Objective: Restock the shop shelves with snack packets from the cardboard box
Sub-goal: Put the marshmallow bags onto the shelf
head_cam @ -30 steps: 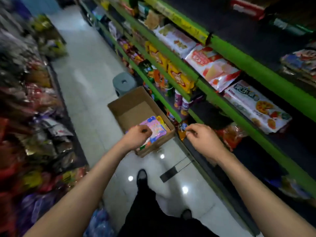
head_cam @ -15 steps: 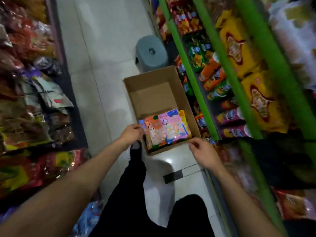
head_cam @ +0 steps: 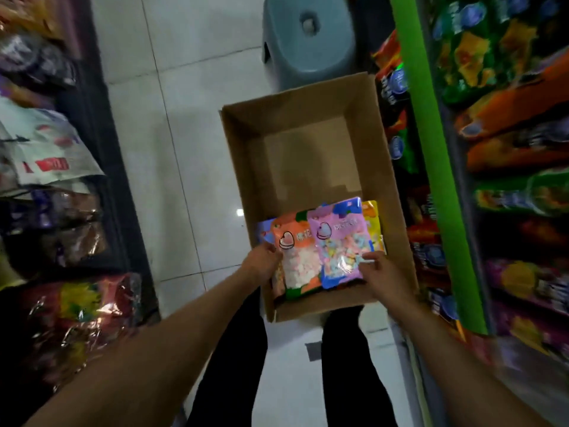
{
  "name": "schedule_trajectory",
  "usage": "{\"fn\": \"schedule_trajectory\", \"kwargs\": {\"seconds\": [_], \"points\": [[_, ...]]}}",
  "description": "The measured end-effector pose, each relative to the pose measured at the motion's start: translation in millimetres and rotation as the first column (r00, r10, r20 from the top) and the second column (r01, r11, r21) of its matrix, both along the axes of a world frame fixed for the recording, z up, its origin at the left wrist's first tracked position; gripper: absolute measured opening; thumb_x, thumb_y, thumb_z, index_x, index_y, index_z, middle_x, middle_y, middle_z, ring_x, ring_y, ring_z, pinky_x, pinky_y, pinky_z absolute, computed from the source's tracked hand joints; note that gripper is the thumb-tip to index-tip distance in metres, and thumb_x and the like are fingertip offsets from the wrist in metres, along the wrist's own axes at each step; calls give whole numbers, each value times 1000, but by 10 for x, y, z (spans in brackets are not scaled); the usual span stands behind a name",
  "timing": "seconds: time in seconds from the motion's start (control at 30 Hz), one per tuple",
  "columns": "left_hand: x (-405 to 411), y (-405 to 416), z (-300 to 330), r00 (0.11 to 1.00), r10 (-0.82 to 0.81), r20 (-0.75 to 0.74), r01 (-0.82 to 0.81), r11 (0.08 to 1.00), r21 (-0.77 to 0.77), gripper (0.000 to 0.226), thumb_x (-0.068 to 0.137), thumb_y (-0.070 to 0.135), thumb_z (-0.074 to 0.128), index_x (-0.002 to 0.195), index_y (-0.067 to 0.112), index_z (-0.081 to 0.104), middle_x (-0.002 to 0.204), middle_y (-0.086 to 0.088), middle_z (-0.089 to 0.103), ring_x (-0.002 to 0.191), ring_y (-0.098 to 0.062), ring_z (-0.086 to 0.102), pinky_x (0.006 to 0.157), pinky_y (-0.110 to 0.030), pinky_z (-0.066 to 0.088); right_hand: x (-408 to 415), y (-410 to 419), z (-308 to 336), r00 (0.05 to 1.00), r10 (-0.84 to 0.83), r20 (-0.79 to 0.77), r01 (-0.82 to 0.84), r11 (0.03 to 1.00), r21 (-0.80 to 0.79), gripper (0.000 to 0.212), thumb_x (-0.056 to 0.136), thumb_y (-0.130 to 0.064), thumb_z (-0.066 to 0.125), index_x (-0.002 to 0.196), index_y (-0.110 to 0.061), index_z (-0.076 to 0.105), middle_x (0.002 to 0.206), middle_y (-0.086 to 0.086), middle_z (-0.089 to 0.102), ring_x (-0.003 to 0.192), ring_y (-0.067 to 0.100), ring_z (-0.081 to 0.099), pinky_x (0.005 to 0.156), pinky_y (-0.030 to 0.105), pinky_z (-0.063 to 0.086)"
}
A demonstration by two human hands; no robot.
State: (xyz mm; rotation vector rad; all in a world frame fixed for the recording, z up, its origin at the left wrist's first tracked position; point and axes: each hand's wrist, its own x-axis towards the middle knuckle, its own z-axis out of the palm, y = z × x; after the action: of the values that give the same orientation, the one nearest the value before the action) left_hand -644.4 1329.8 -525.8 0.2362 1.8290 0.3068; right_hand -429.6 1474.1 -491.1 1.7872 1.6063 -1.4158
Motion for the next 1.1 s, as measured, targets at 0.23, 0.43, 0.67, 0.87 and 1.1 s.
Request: {"fn": "schedule_trajectory", "kwargs": {"seconds": [0.23, 0.43, 0.67, 0.87, 1.1], "points": [[506, -31, -1355, 856, 516, -27, -507, 829, -235, 49, 96, 21, 62, 141, 4, 50, 140, -19, 57, 124, -40, 57, 101, -46, 51, 418, 316, -1532, 996, 18, 90, -10, 996, -89, 42, 96, -16, 64, 133, -2, 53, 132, 21, 58, 114, 33, 60, 88, 34, 46], [779, -21, -1782, 643, 732, -223, -763, 590, -264, 102, 77, 32, 84, 153, 11, 20, 149, -17, 43, 131, -40, 49, 106, -55, 46, 643, 469, -2171, 997, -67, 43, 69, 995, -65, 53, 89, -27, 74, 135, -10, 53, 133, 13, 62, 109, 28, 63, 89, 33, 48], [710, -152, -1784, 587, 808, -53, -791, 558, -251, 43, 79, 17, 83, 118, 17, 65, 108, -8, 75, 68, -22, 74, 45, -29, 55, 660, 484, -2491, 990, -128, 57, 132, 989, -70, 89, 72, -49, 85, 143, -13, 47, 142, 14, 55, 125, 30, 57, 102, 43, 49], [693, -302, -1763, 623, 760, 186, -724, 650, -233, 36, 93, 16, 65, 124, 32, 58, 109, 4, 76, 91, -19, 74, 57, -33, 57, 700, 502, -2573, 978, -197, 70, 201, 978, -61, 93, 59, -51, 92, 135, -14, 55, 136, 12, 61, 118, 29, 63, 99, 47, 53], [741, -210, -1707, 740, 626, 248, -595, 780, -192, 34, 92, 33, 69, 125, 34, 61, 113, 7, 76, 102, -16, 71, 63, -30, 58, 698, 533, -2420, 941, -329, -79, 261, 856, -447, 51, 58, -25, 88, 105, -15, 71, 101, 11, 77, 84, 26, 77, 62, 34, 62]]}}
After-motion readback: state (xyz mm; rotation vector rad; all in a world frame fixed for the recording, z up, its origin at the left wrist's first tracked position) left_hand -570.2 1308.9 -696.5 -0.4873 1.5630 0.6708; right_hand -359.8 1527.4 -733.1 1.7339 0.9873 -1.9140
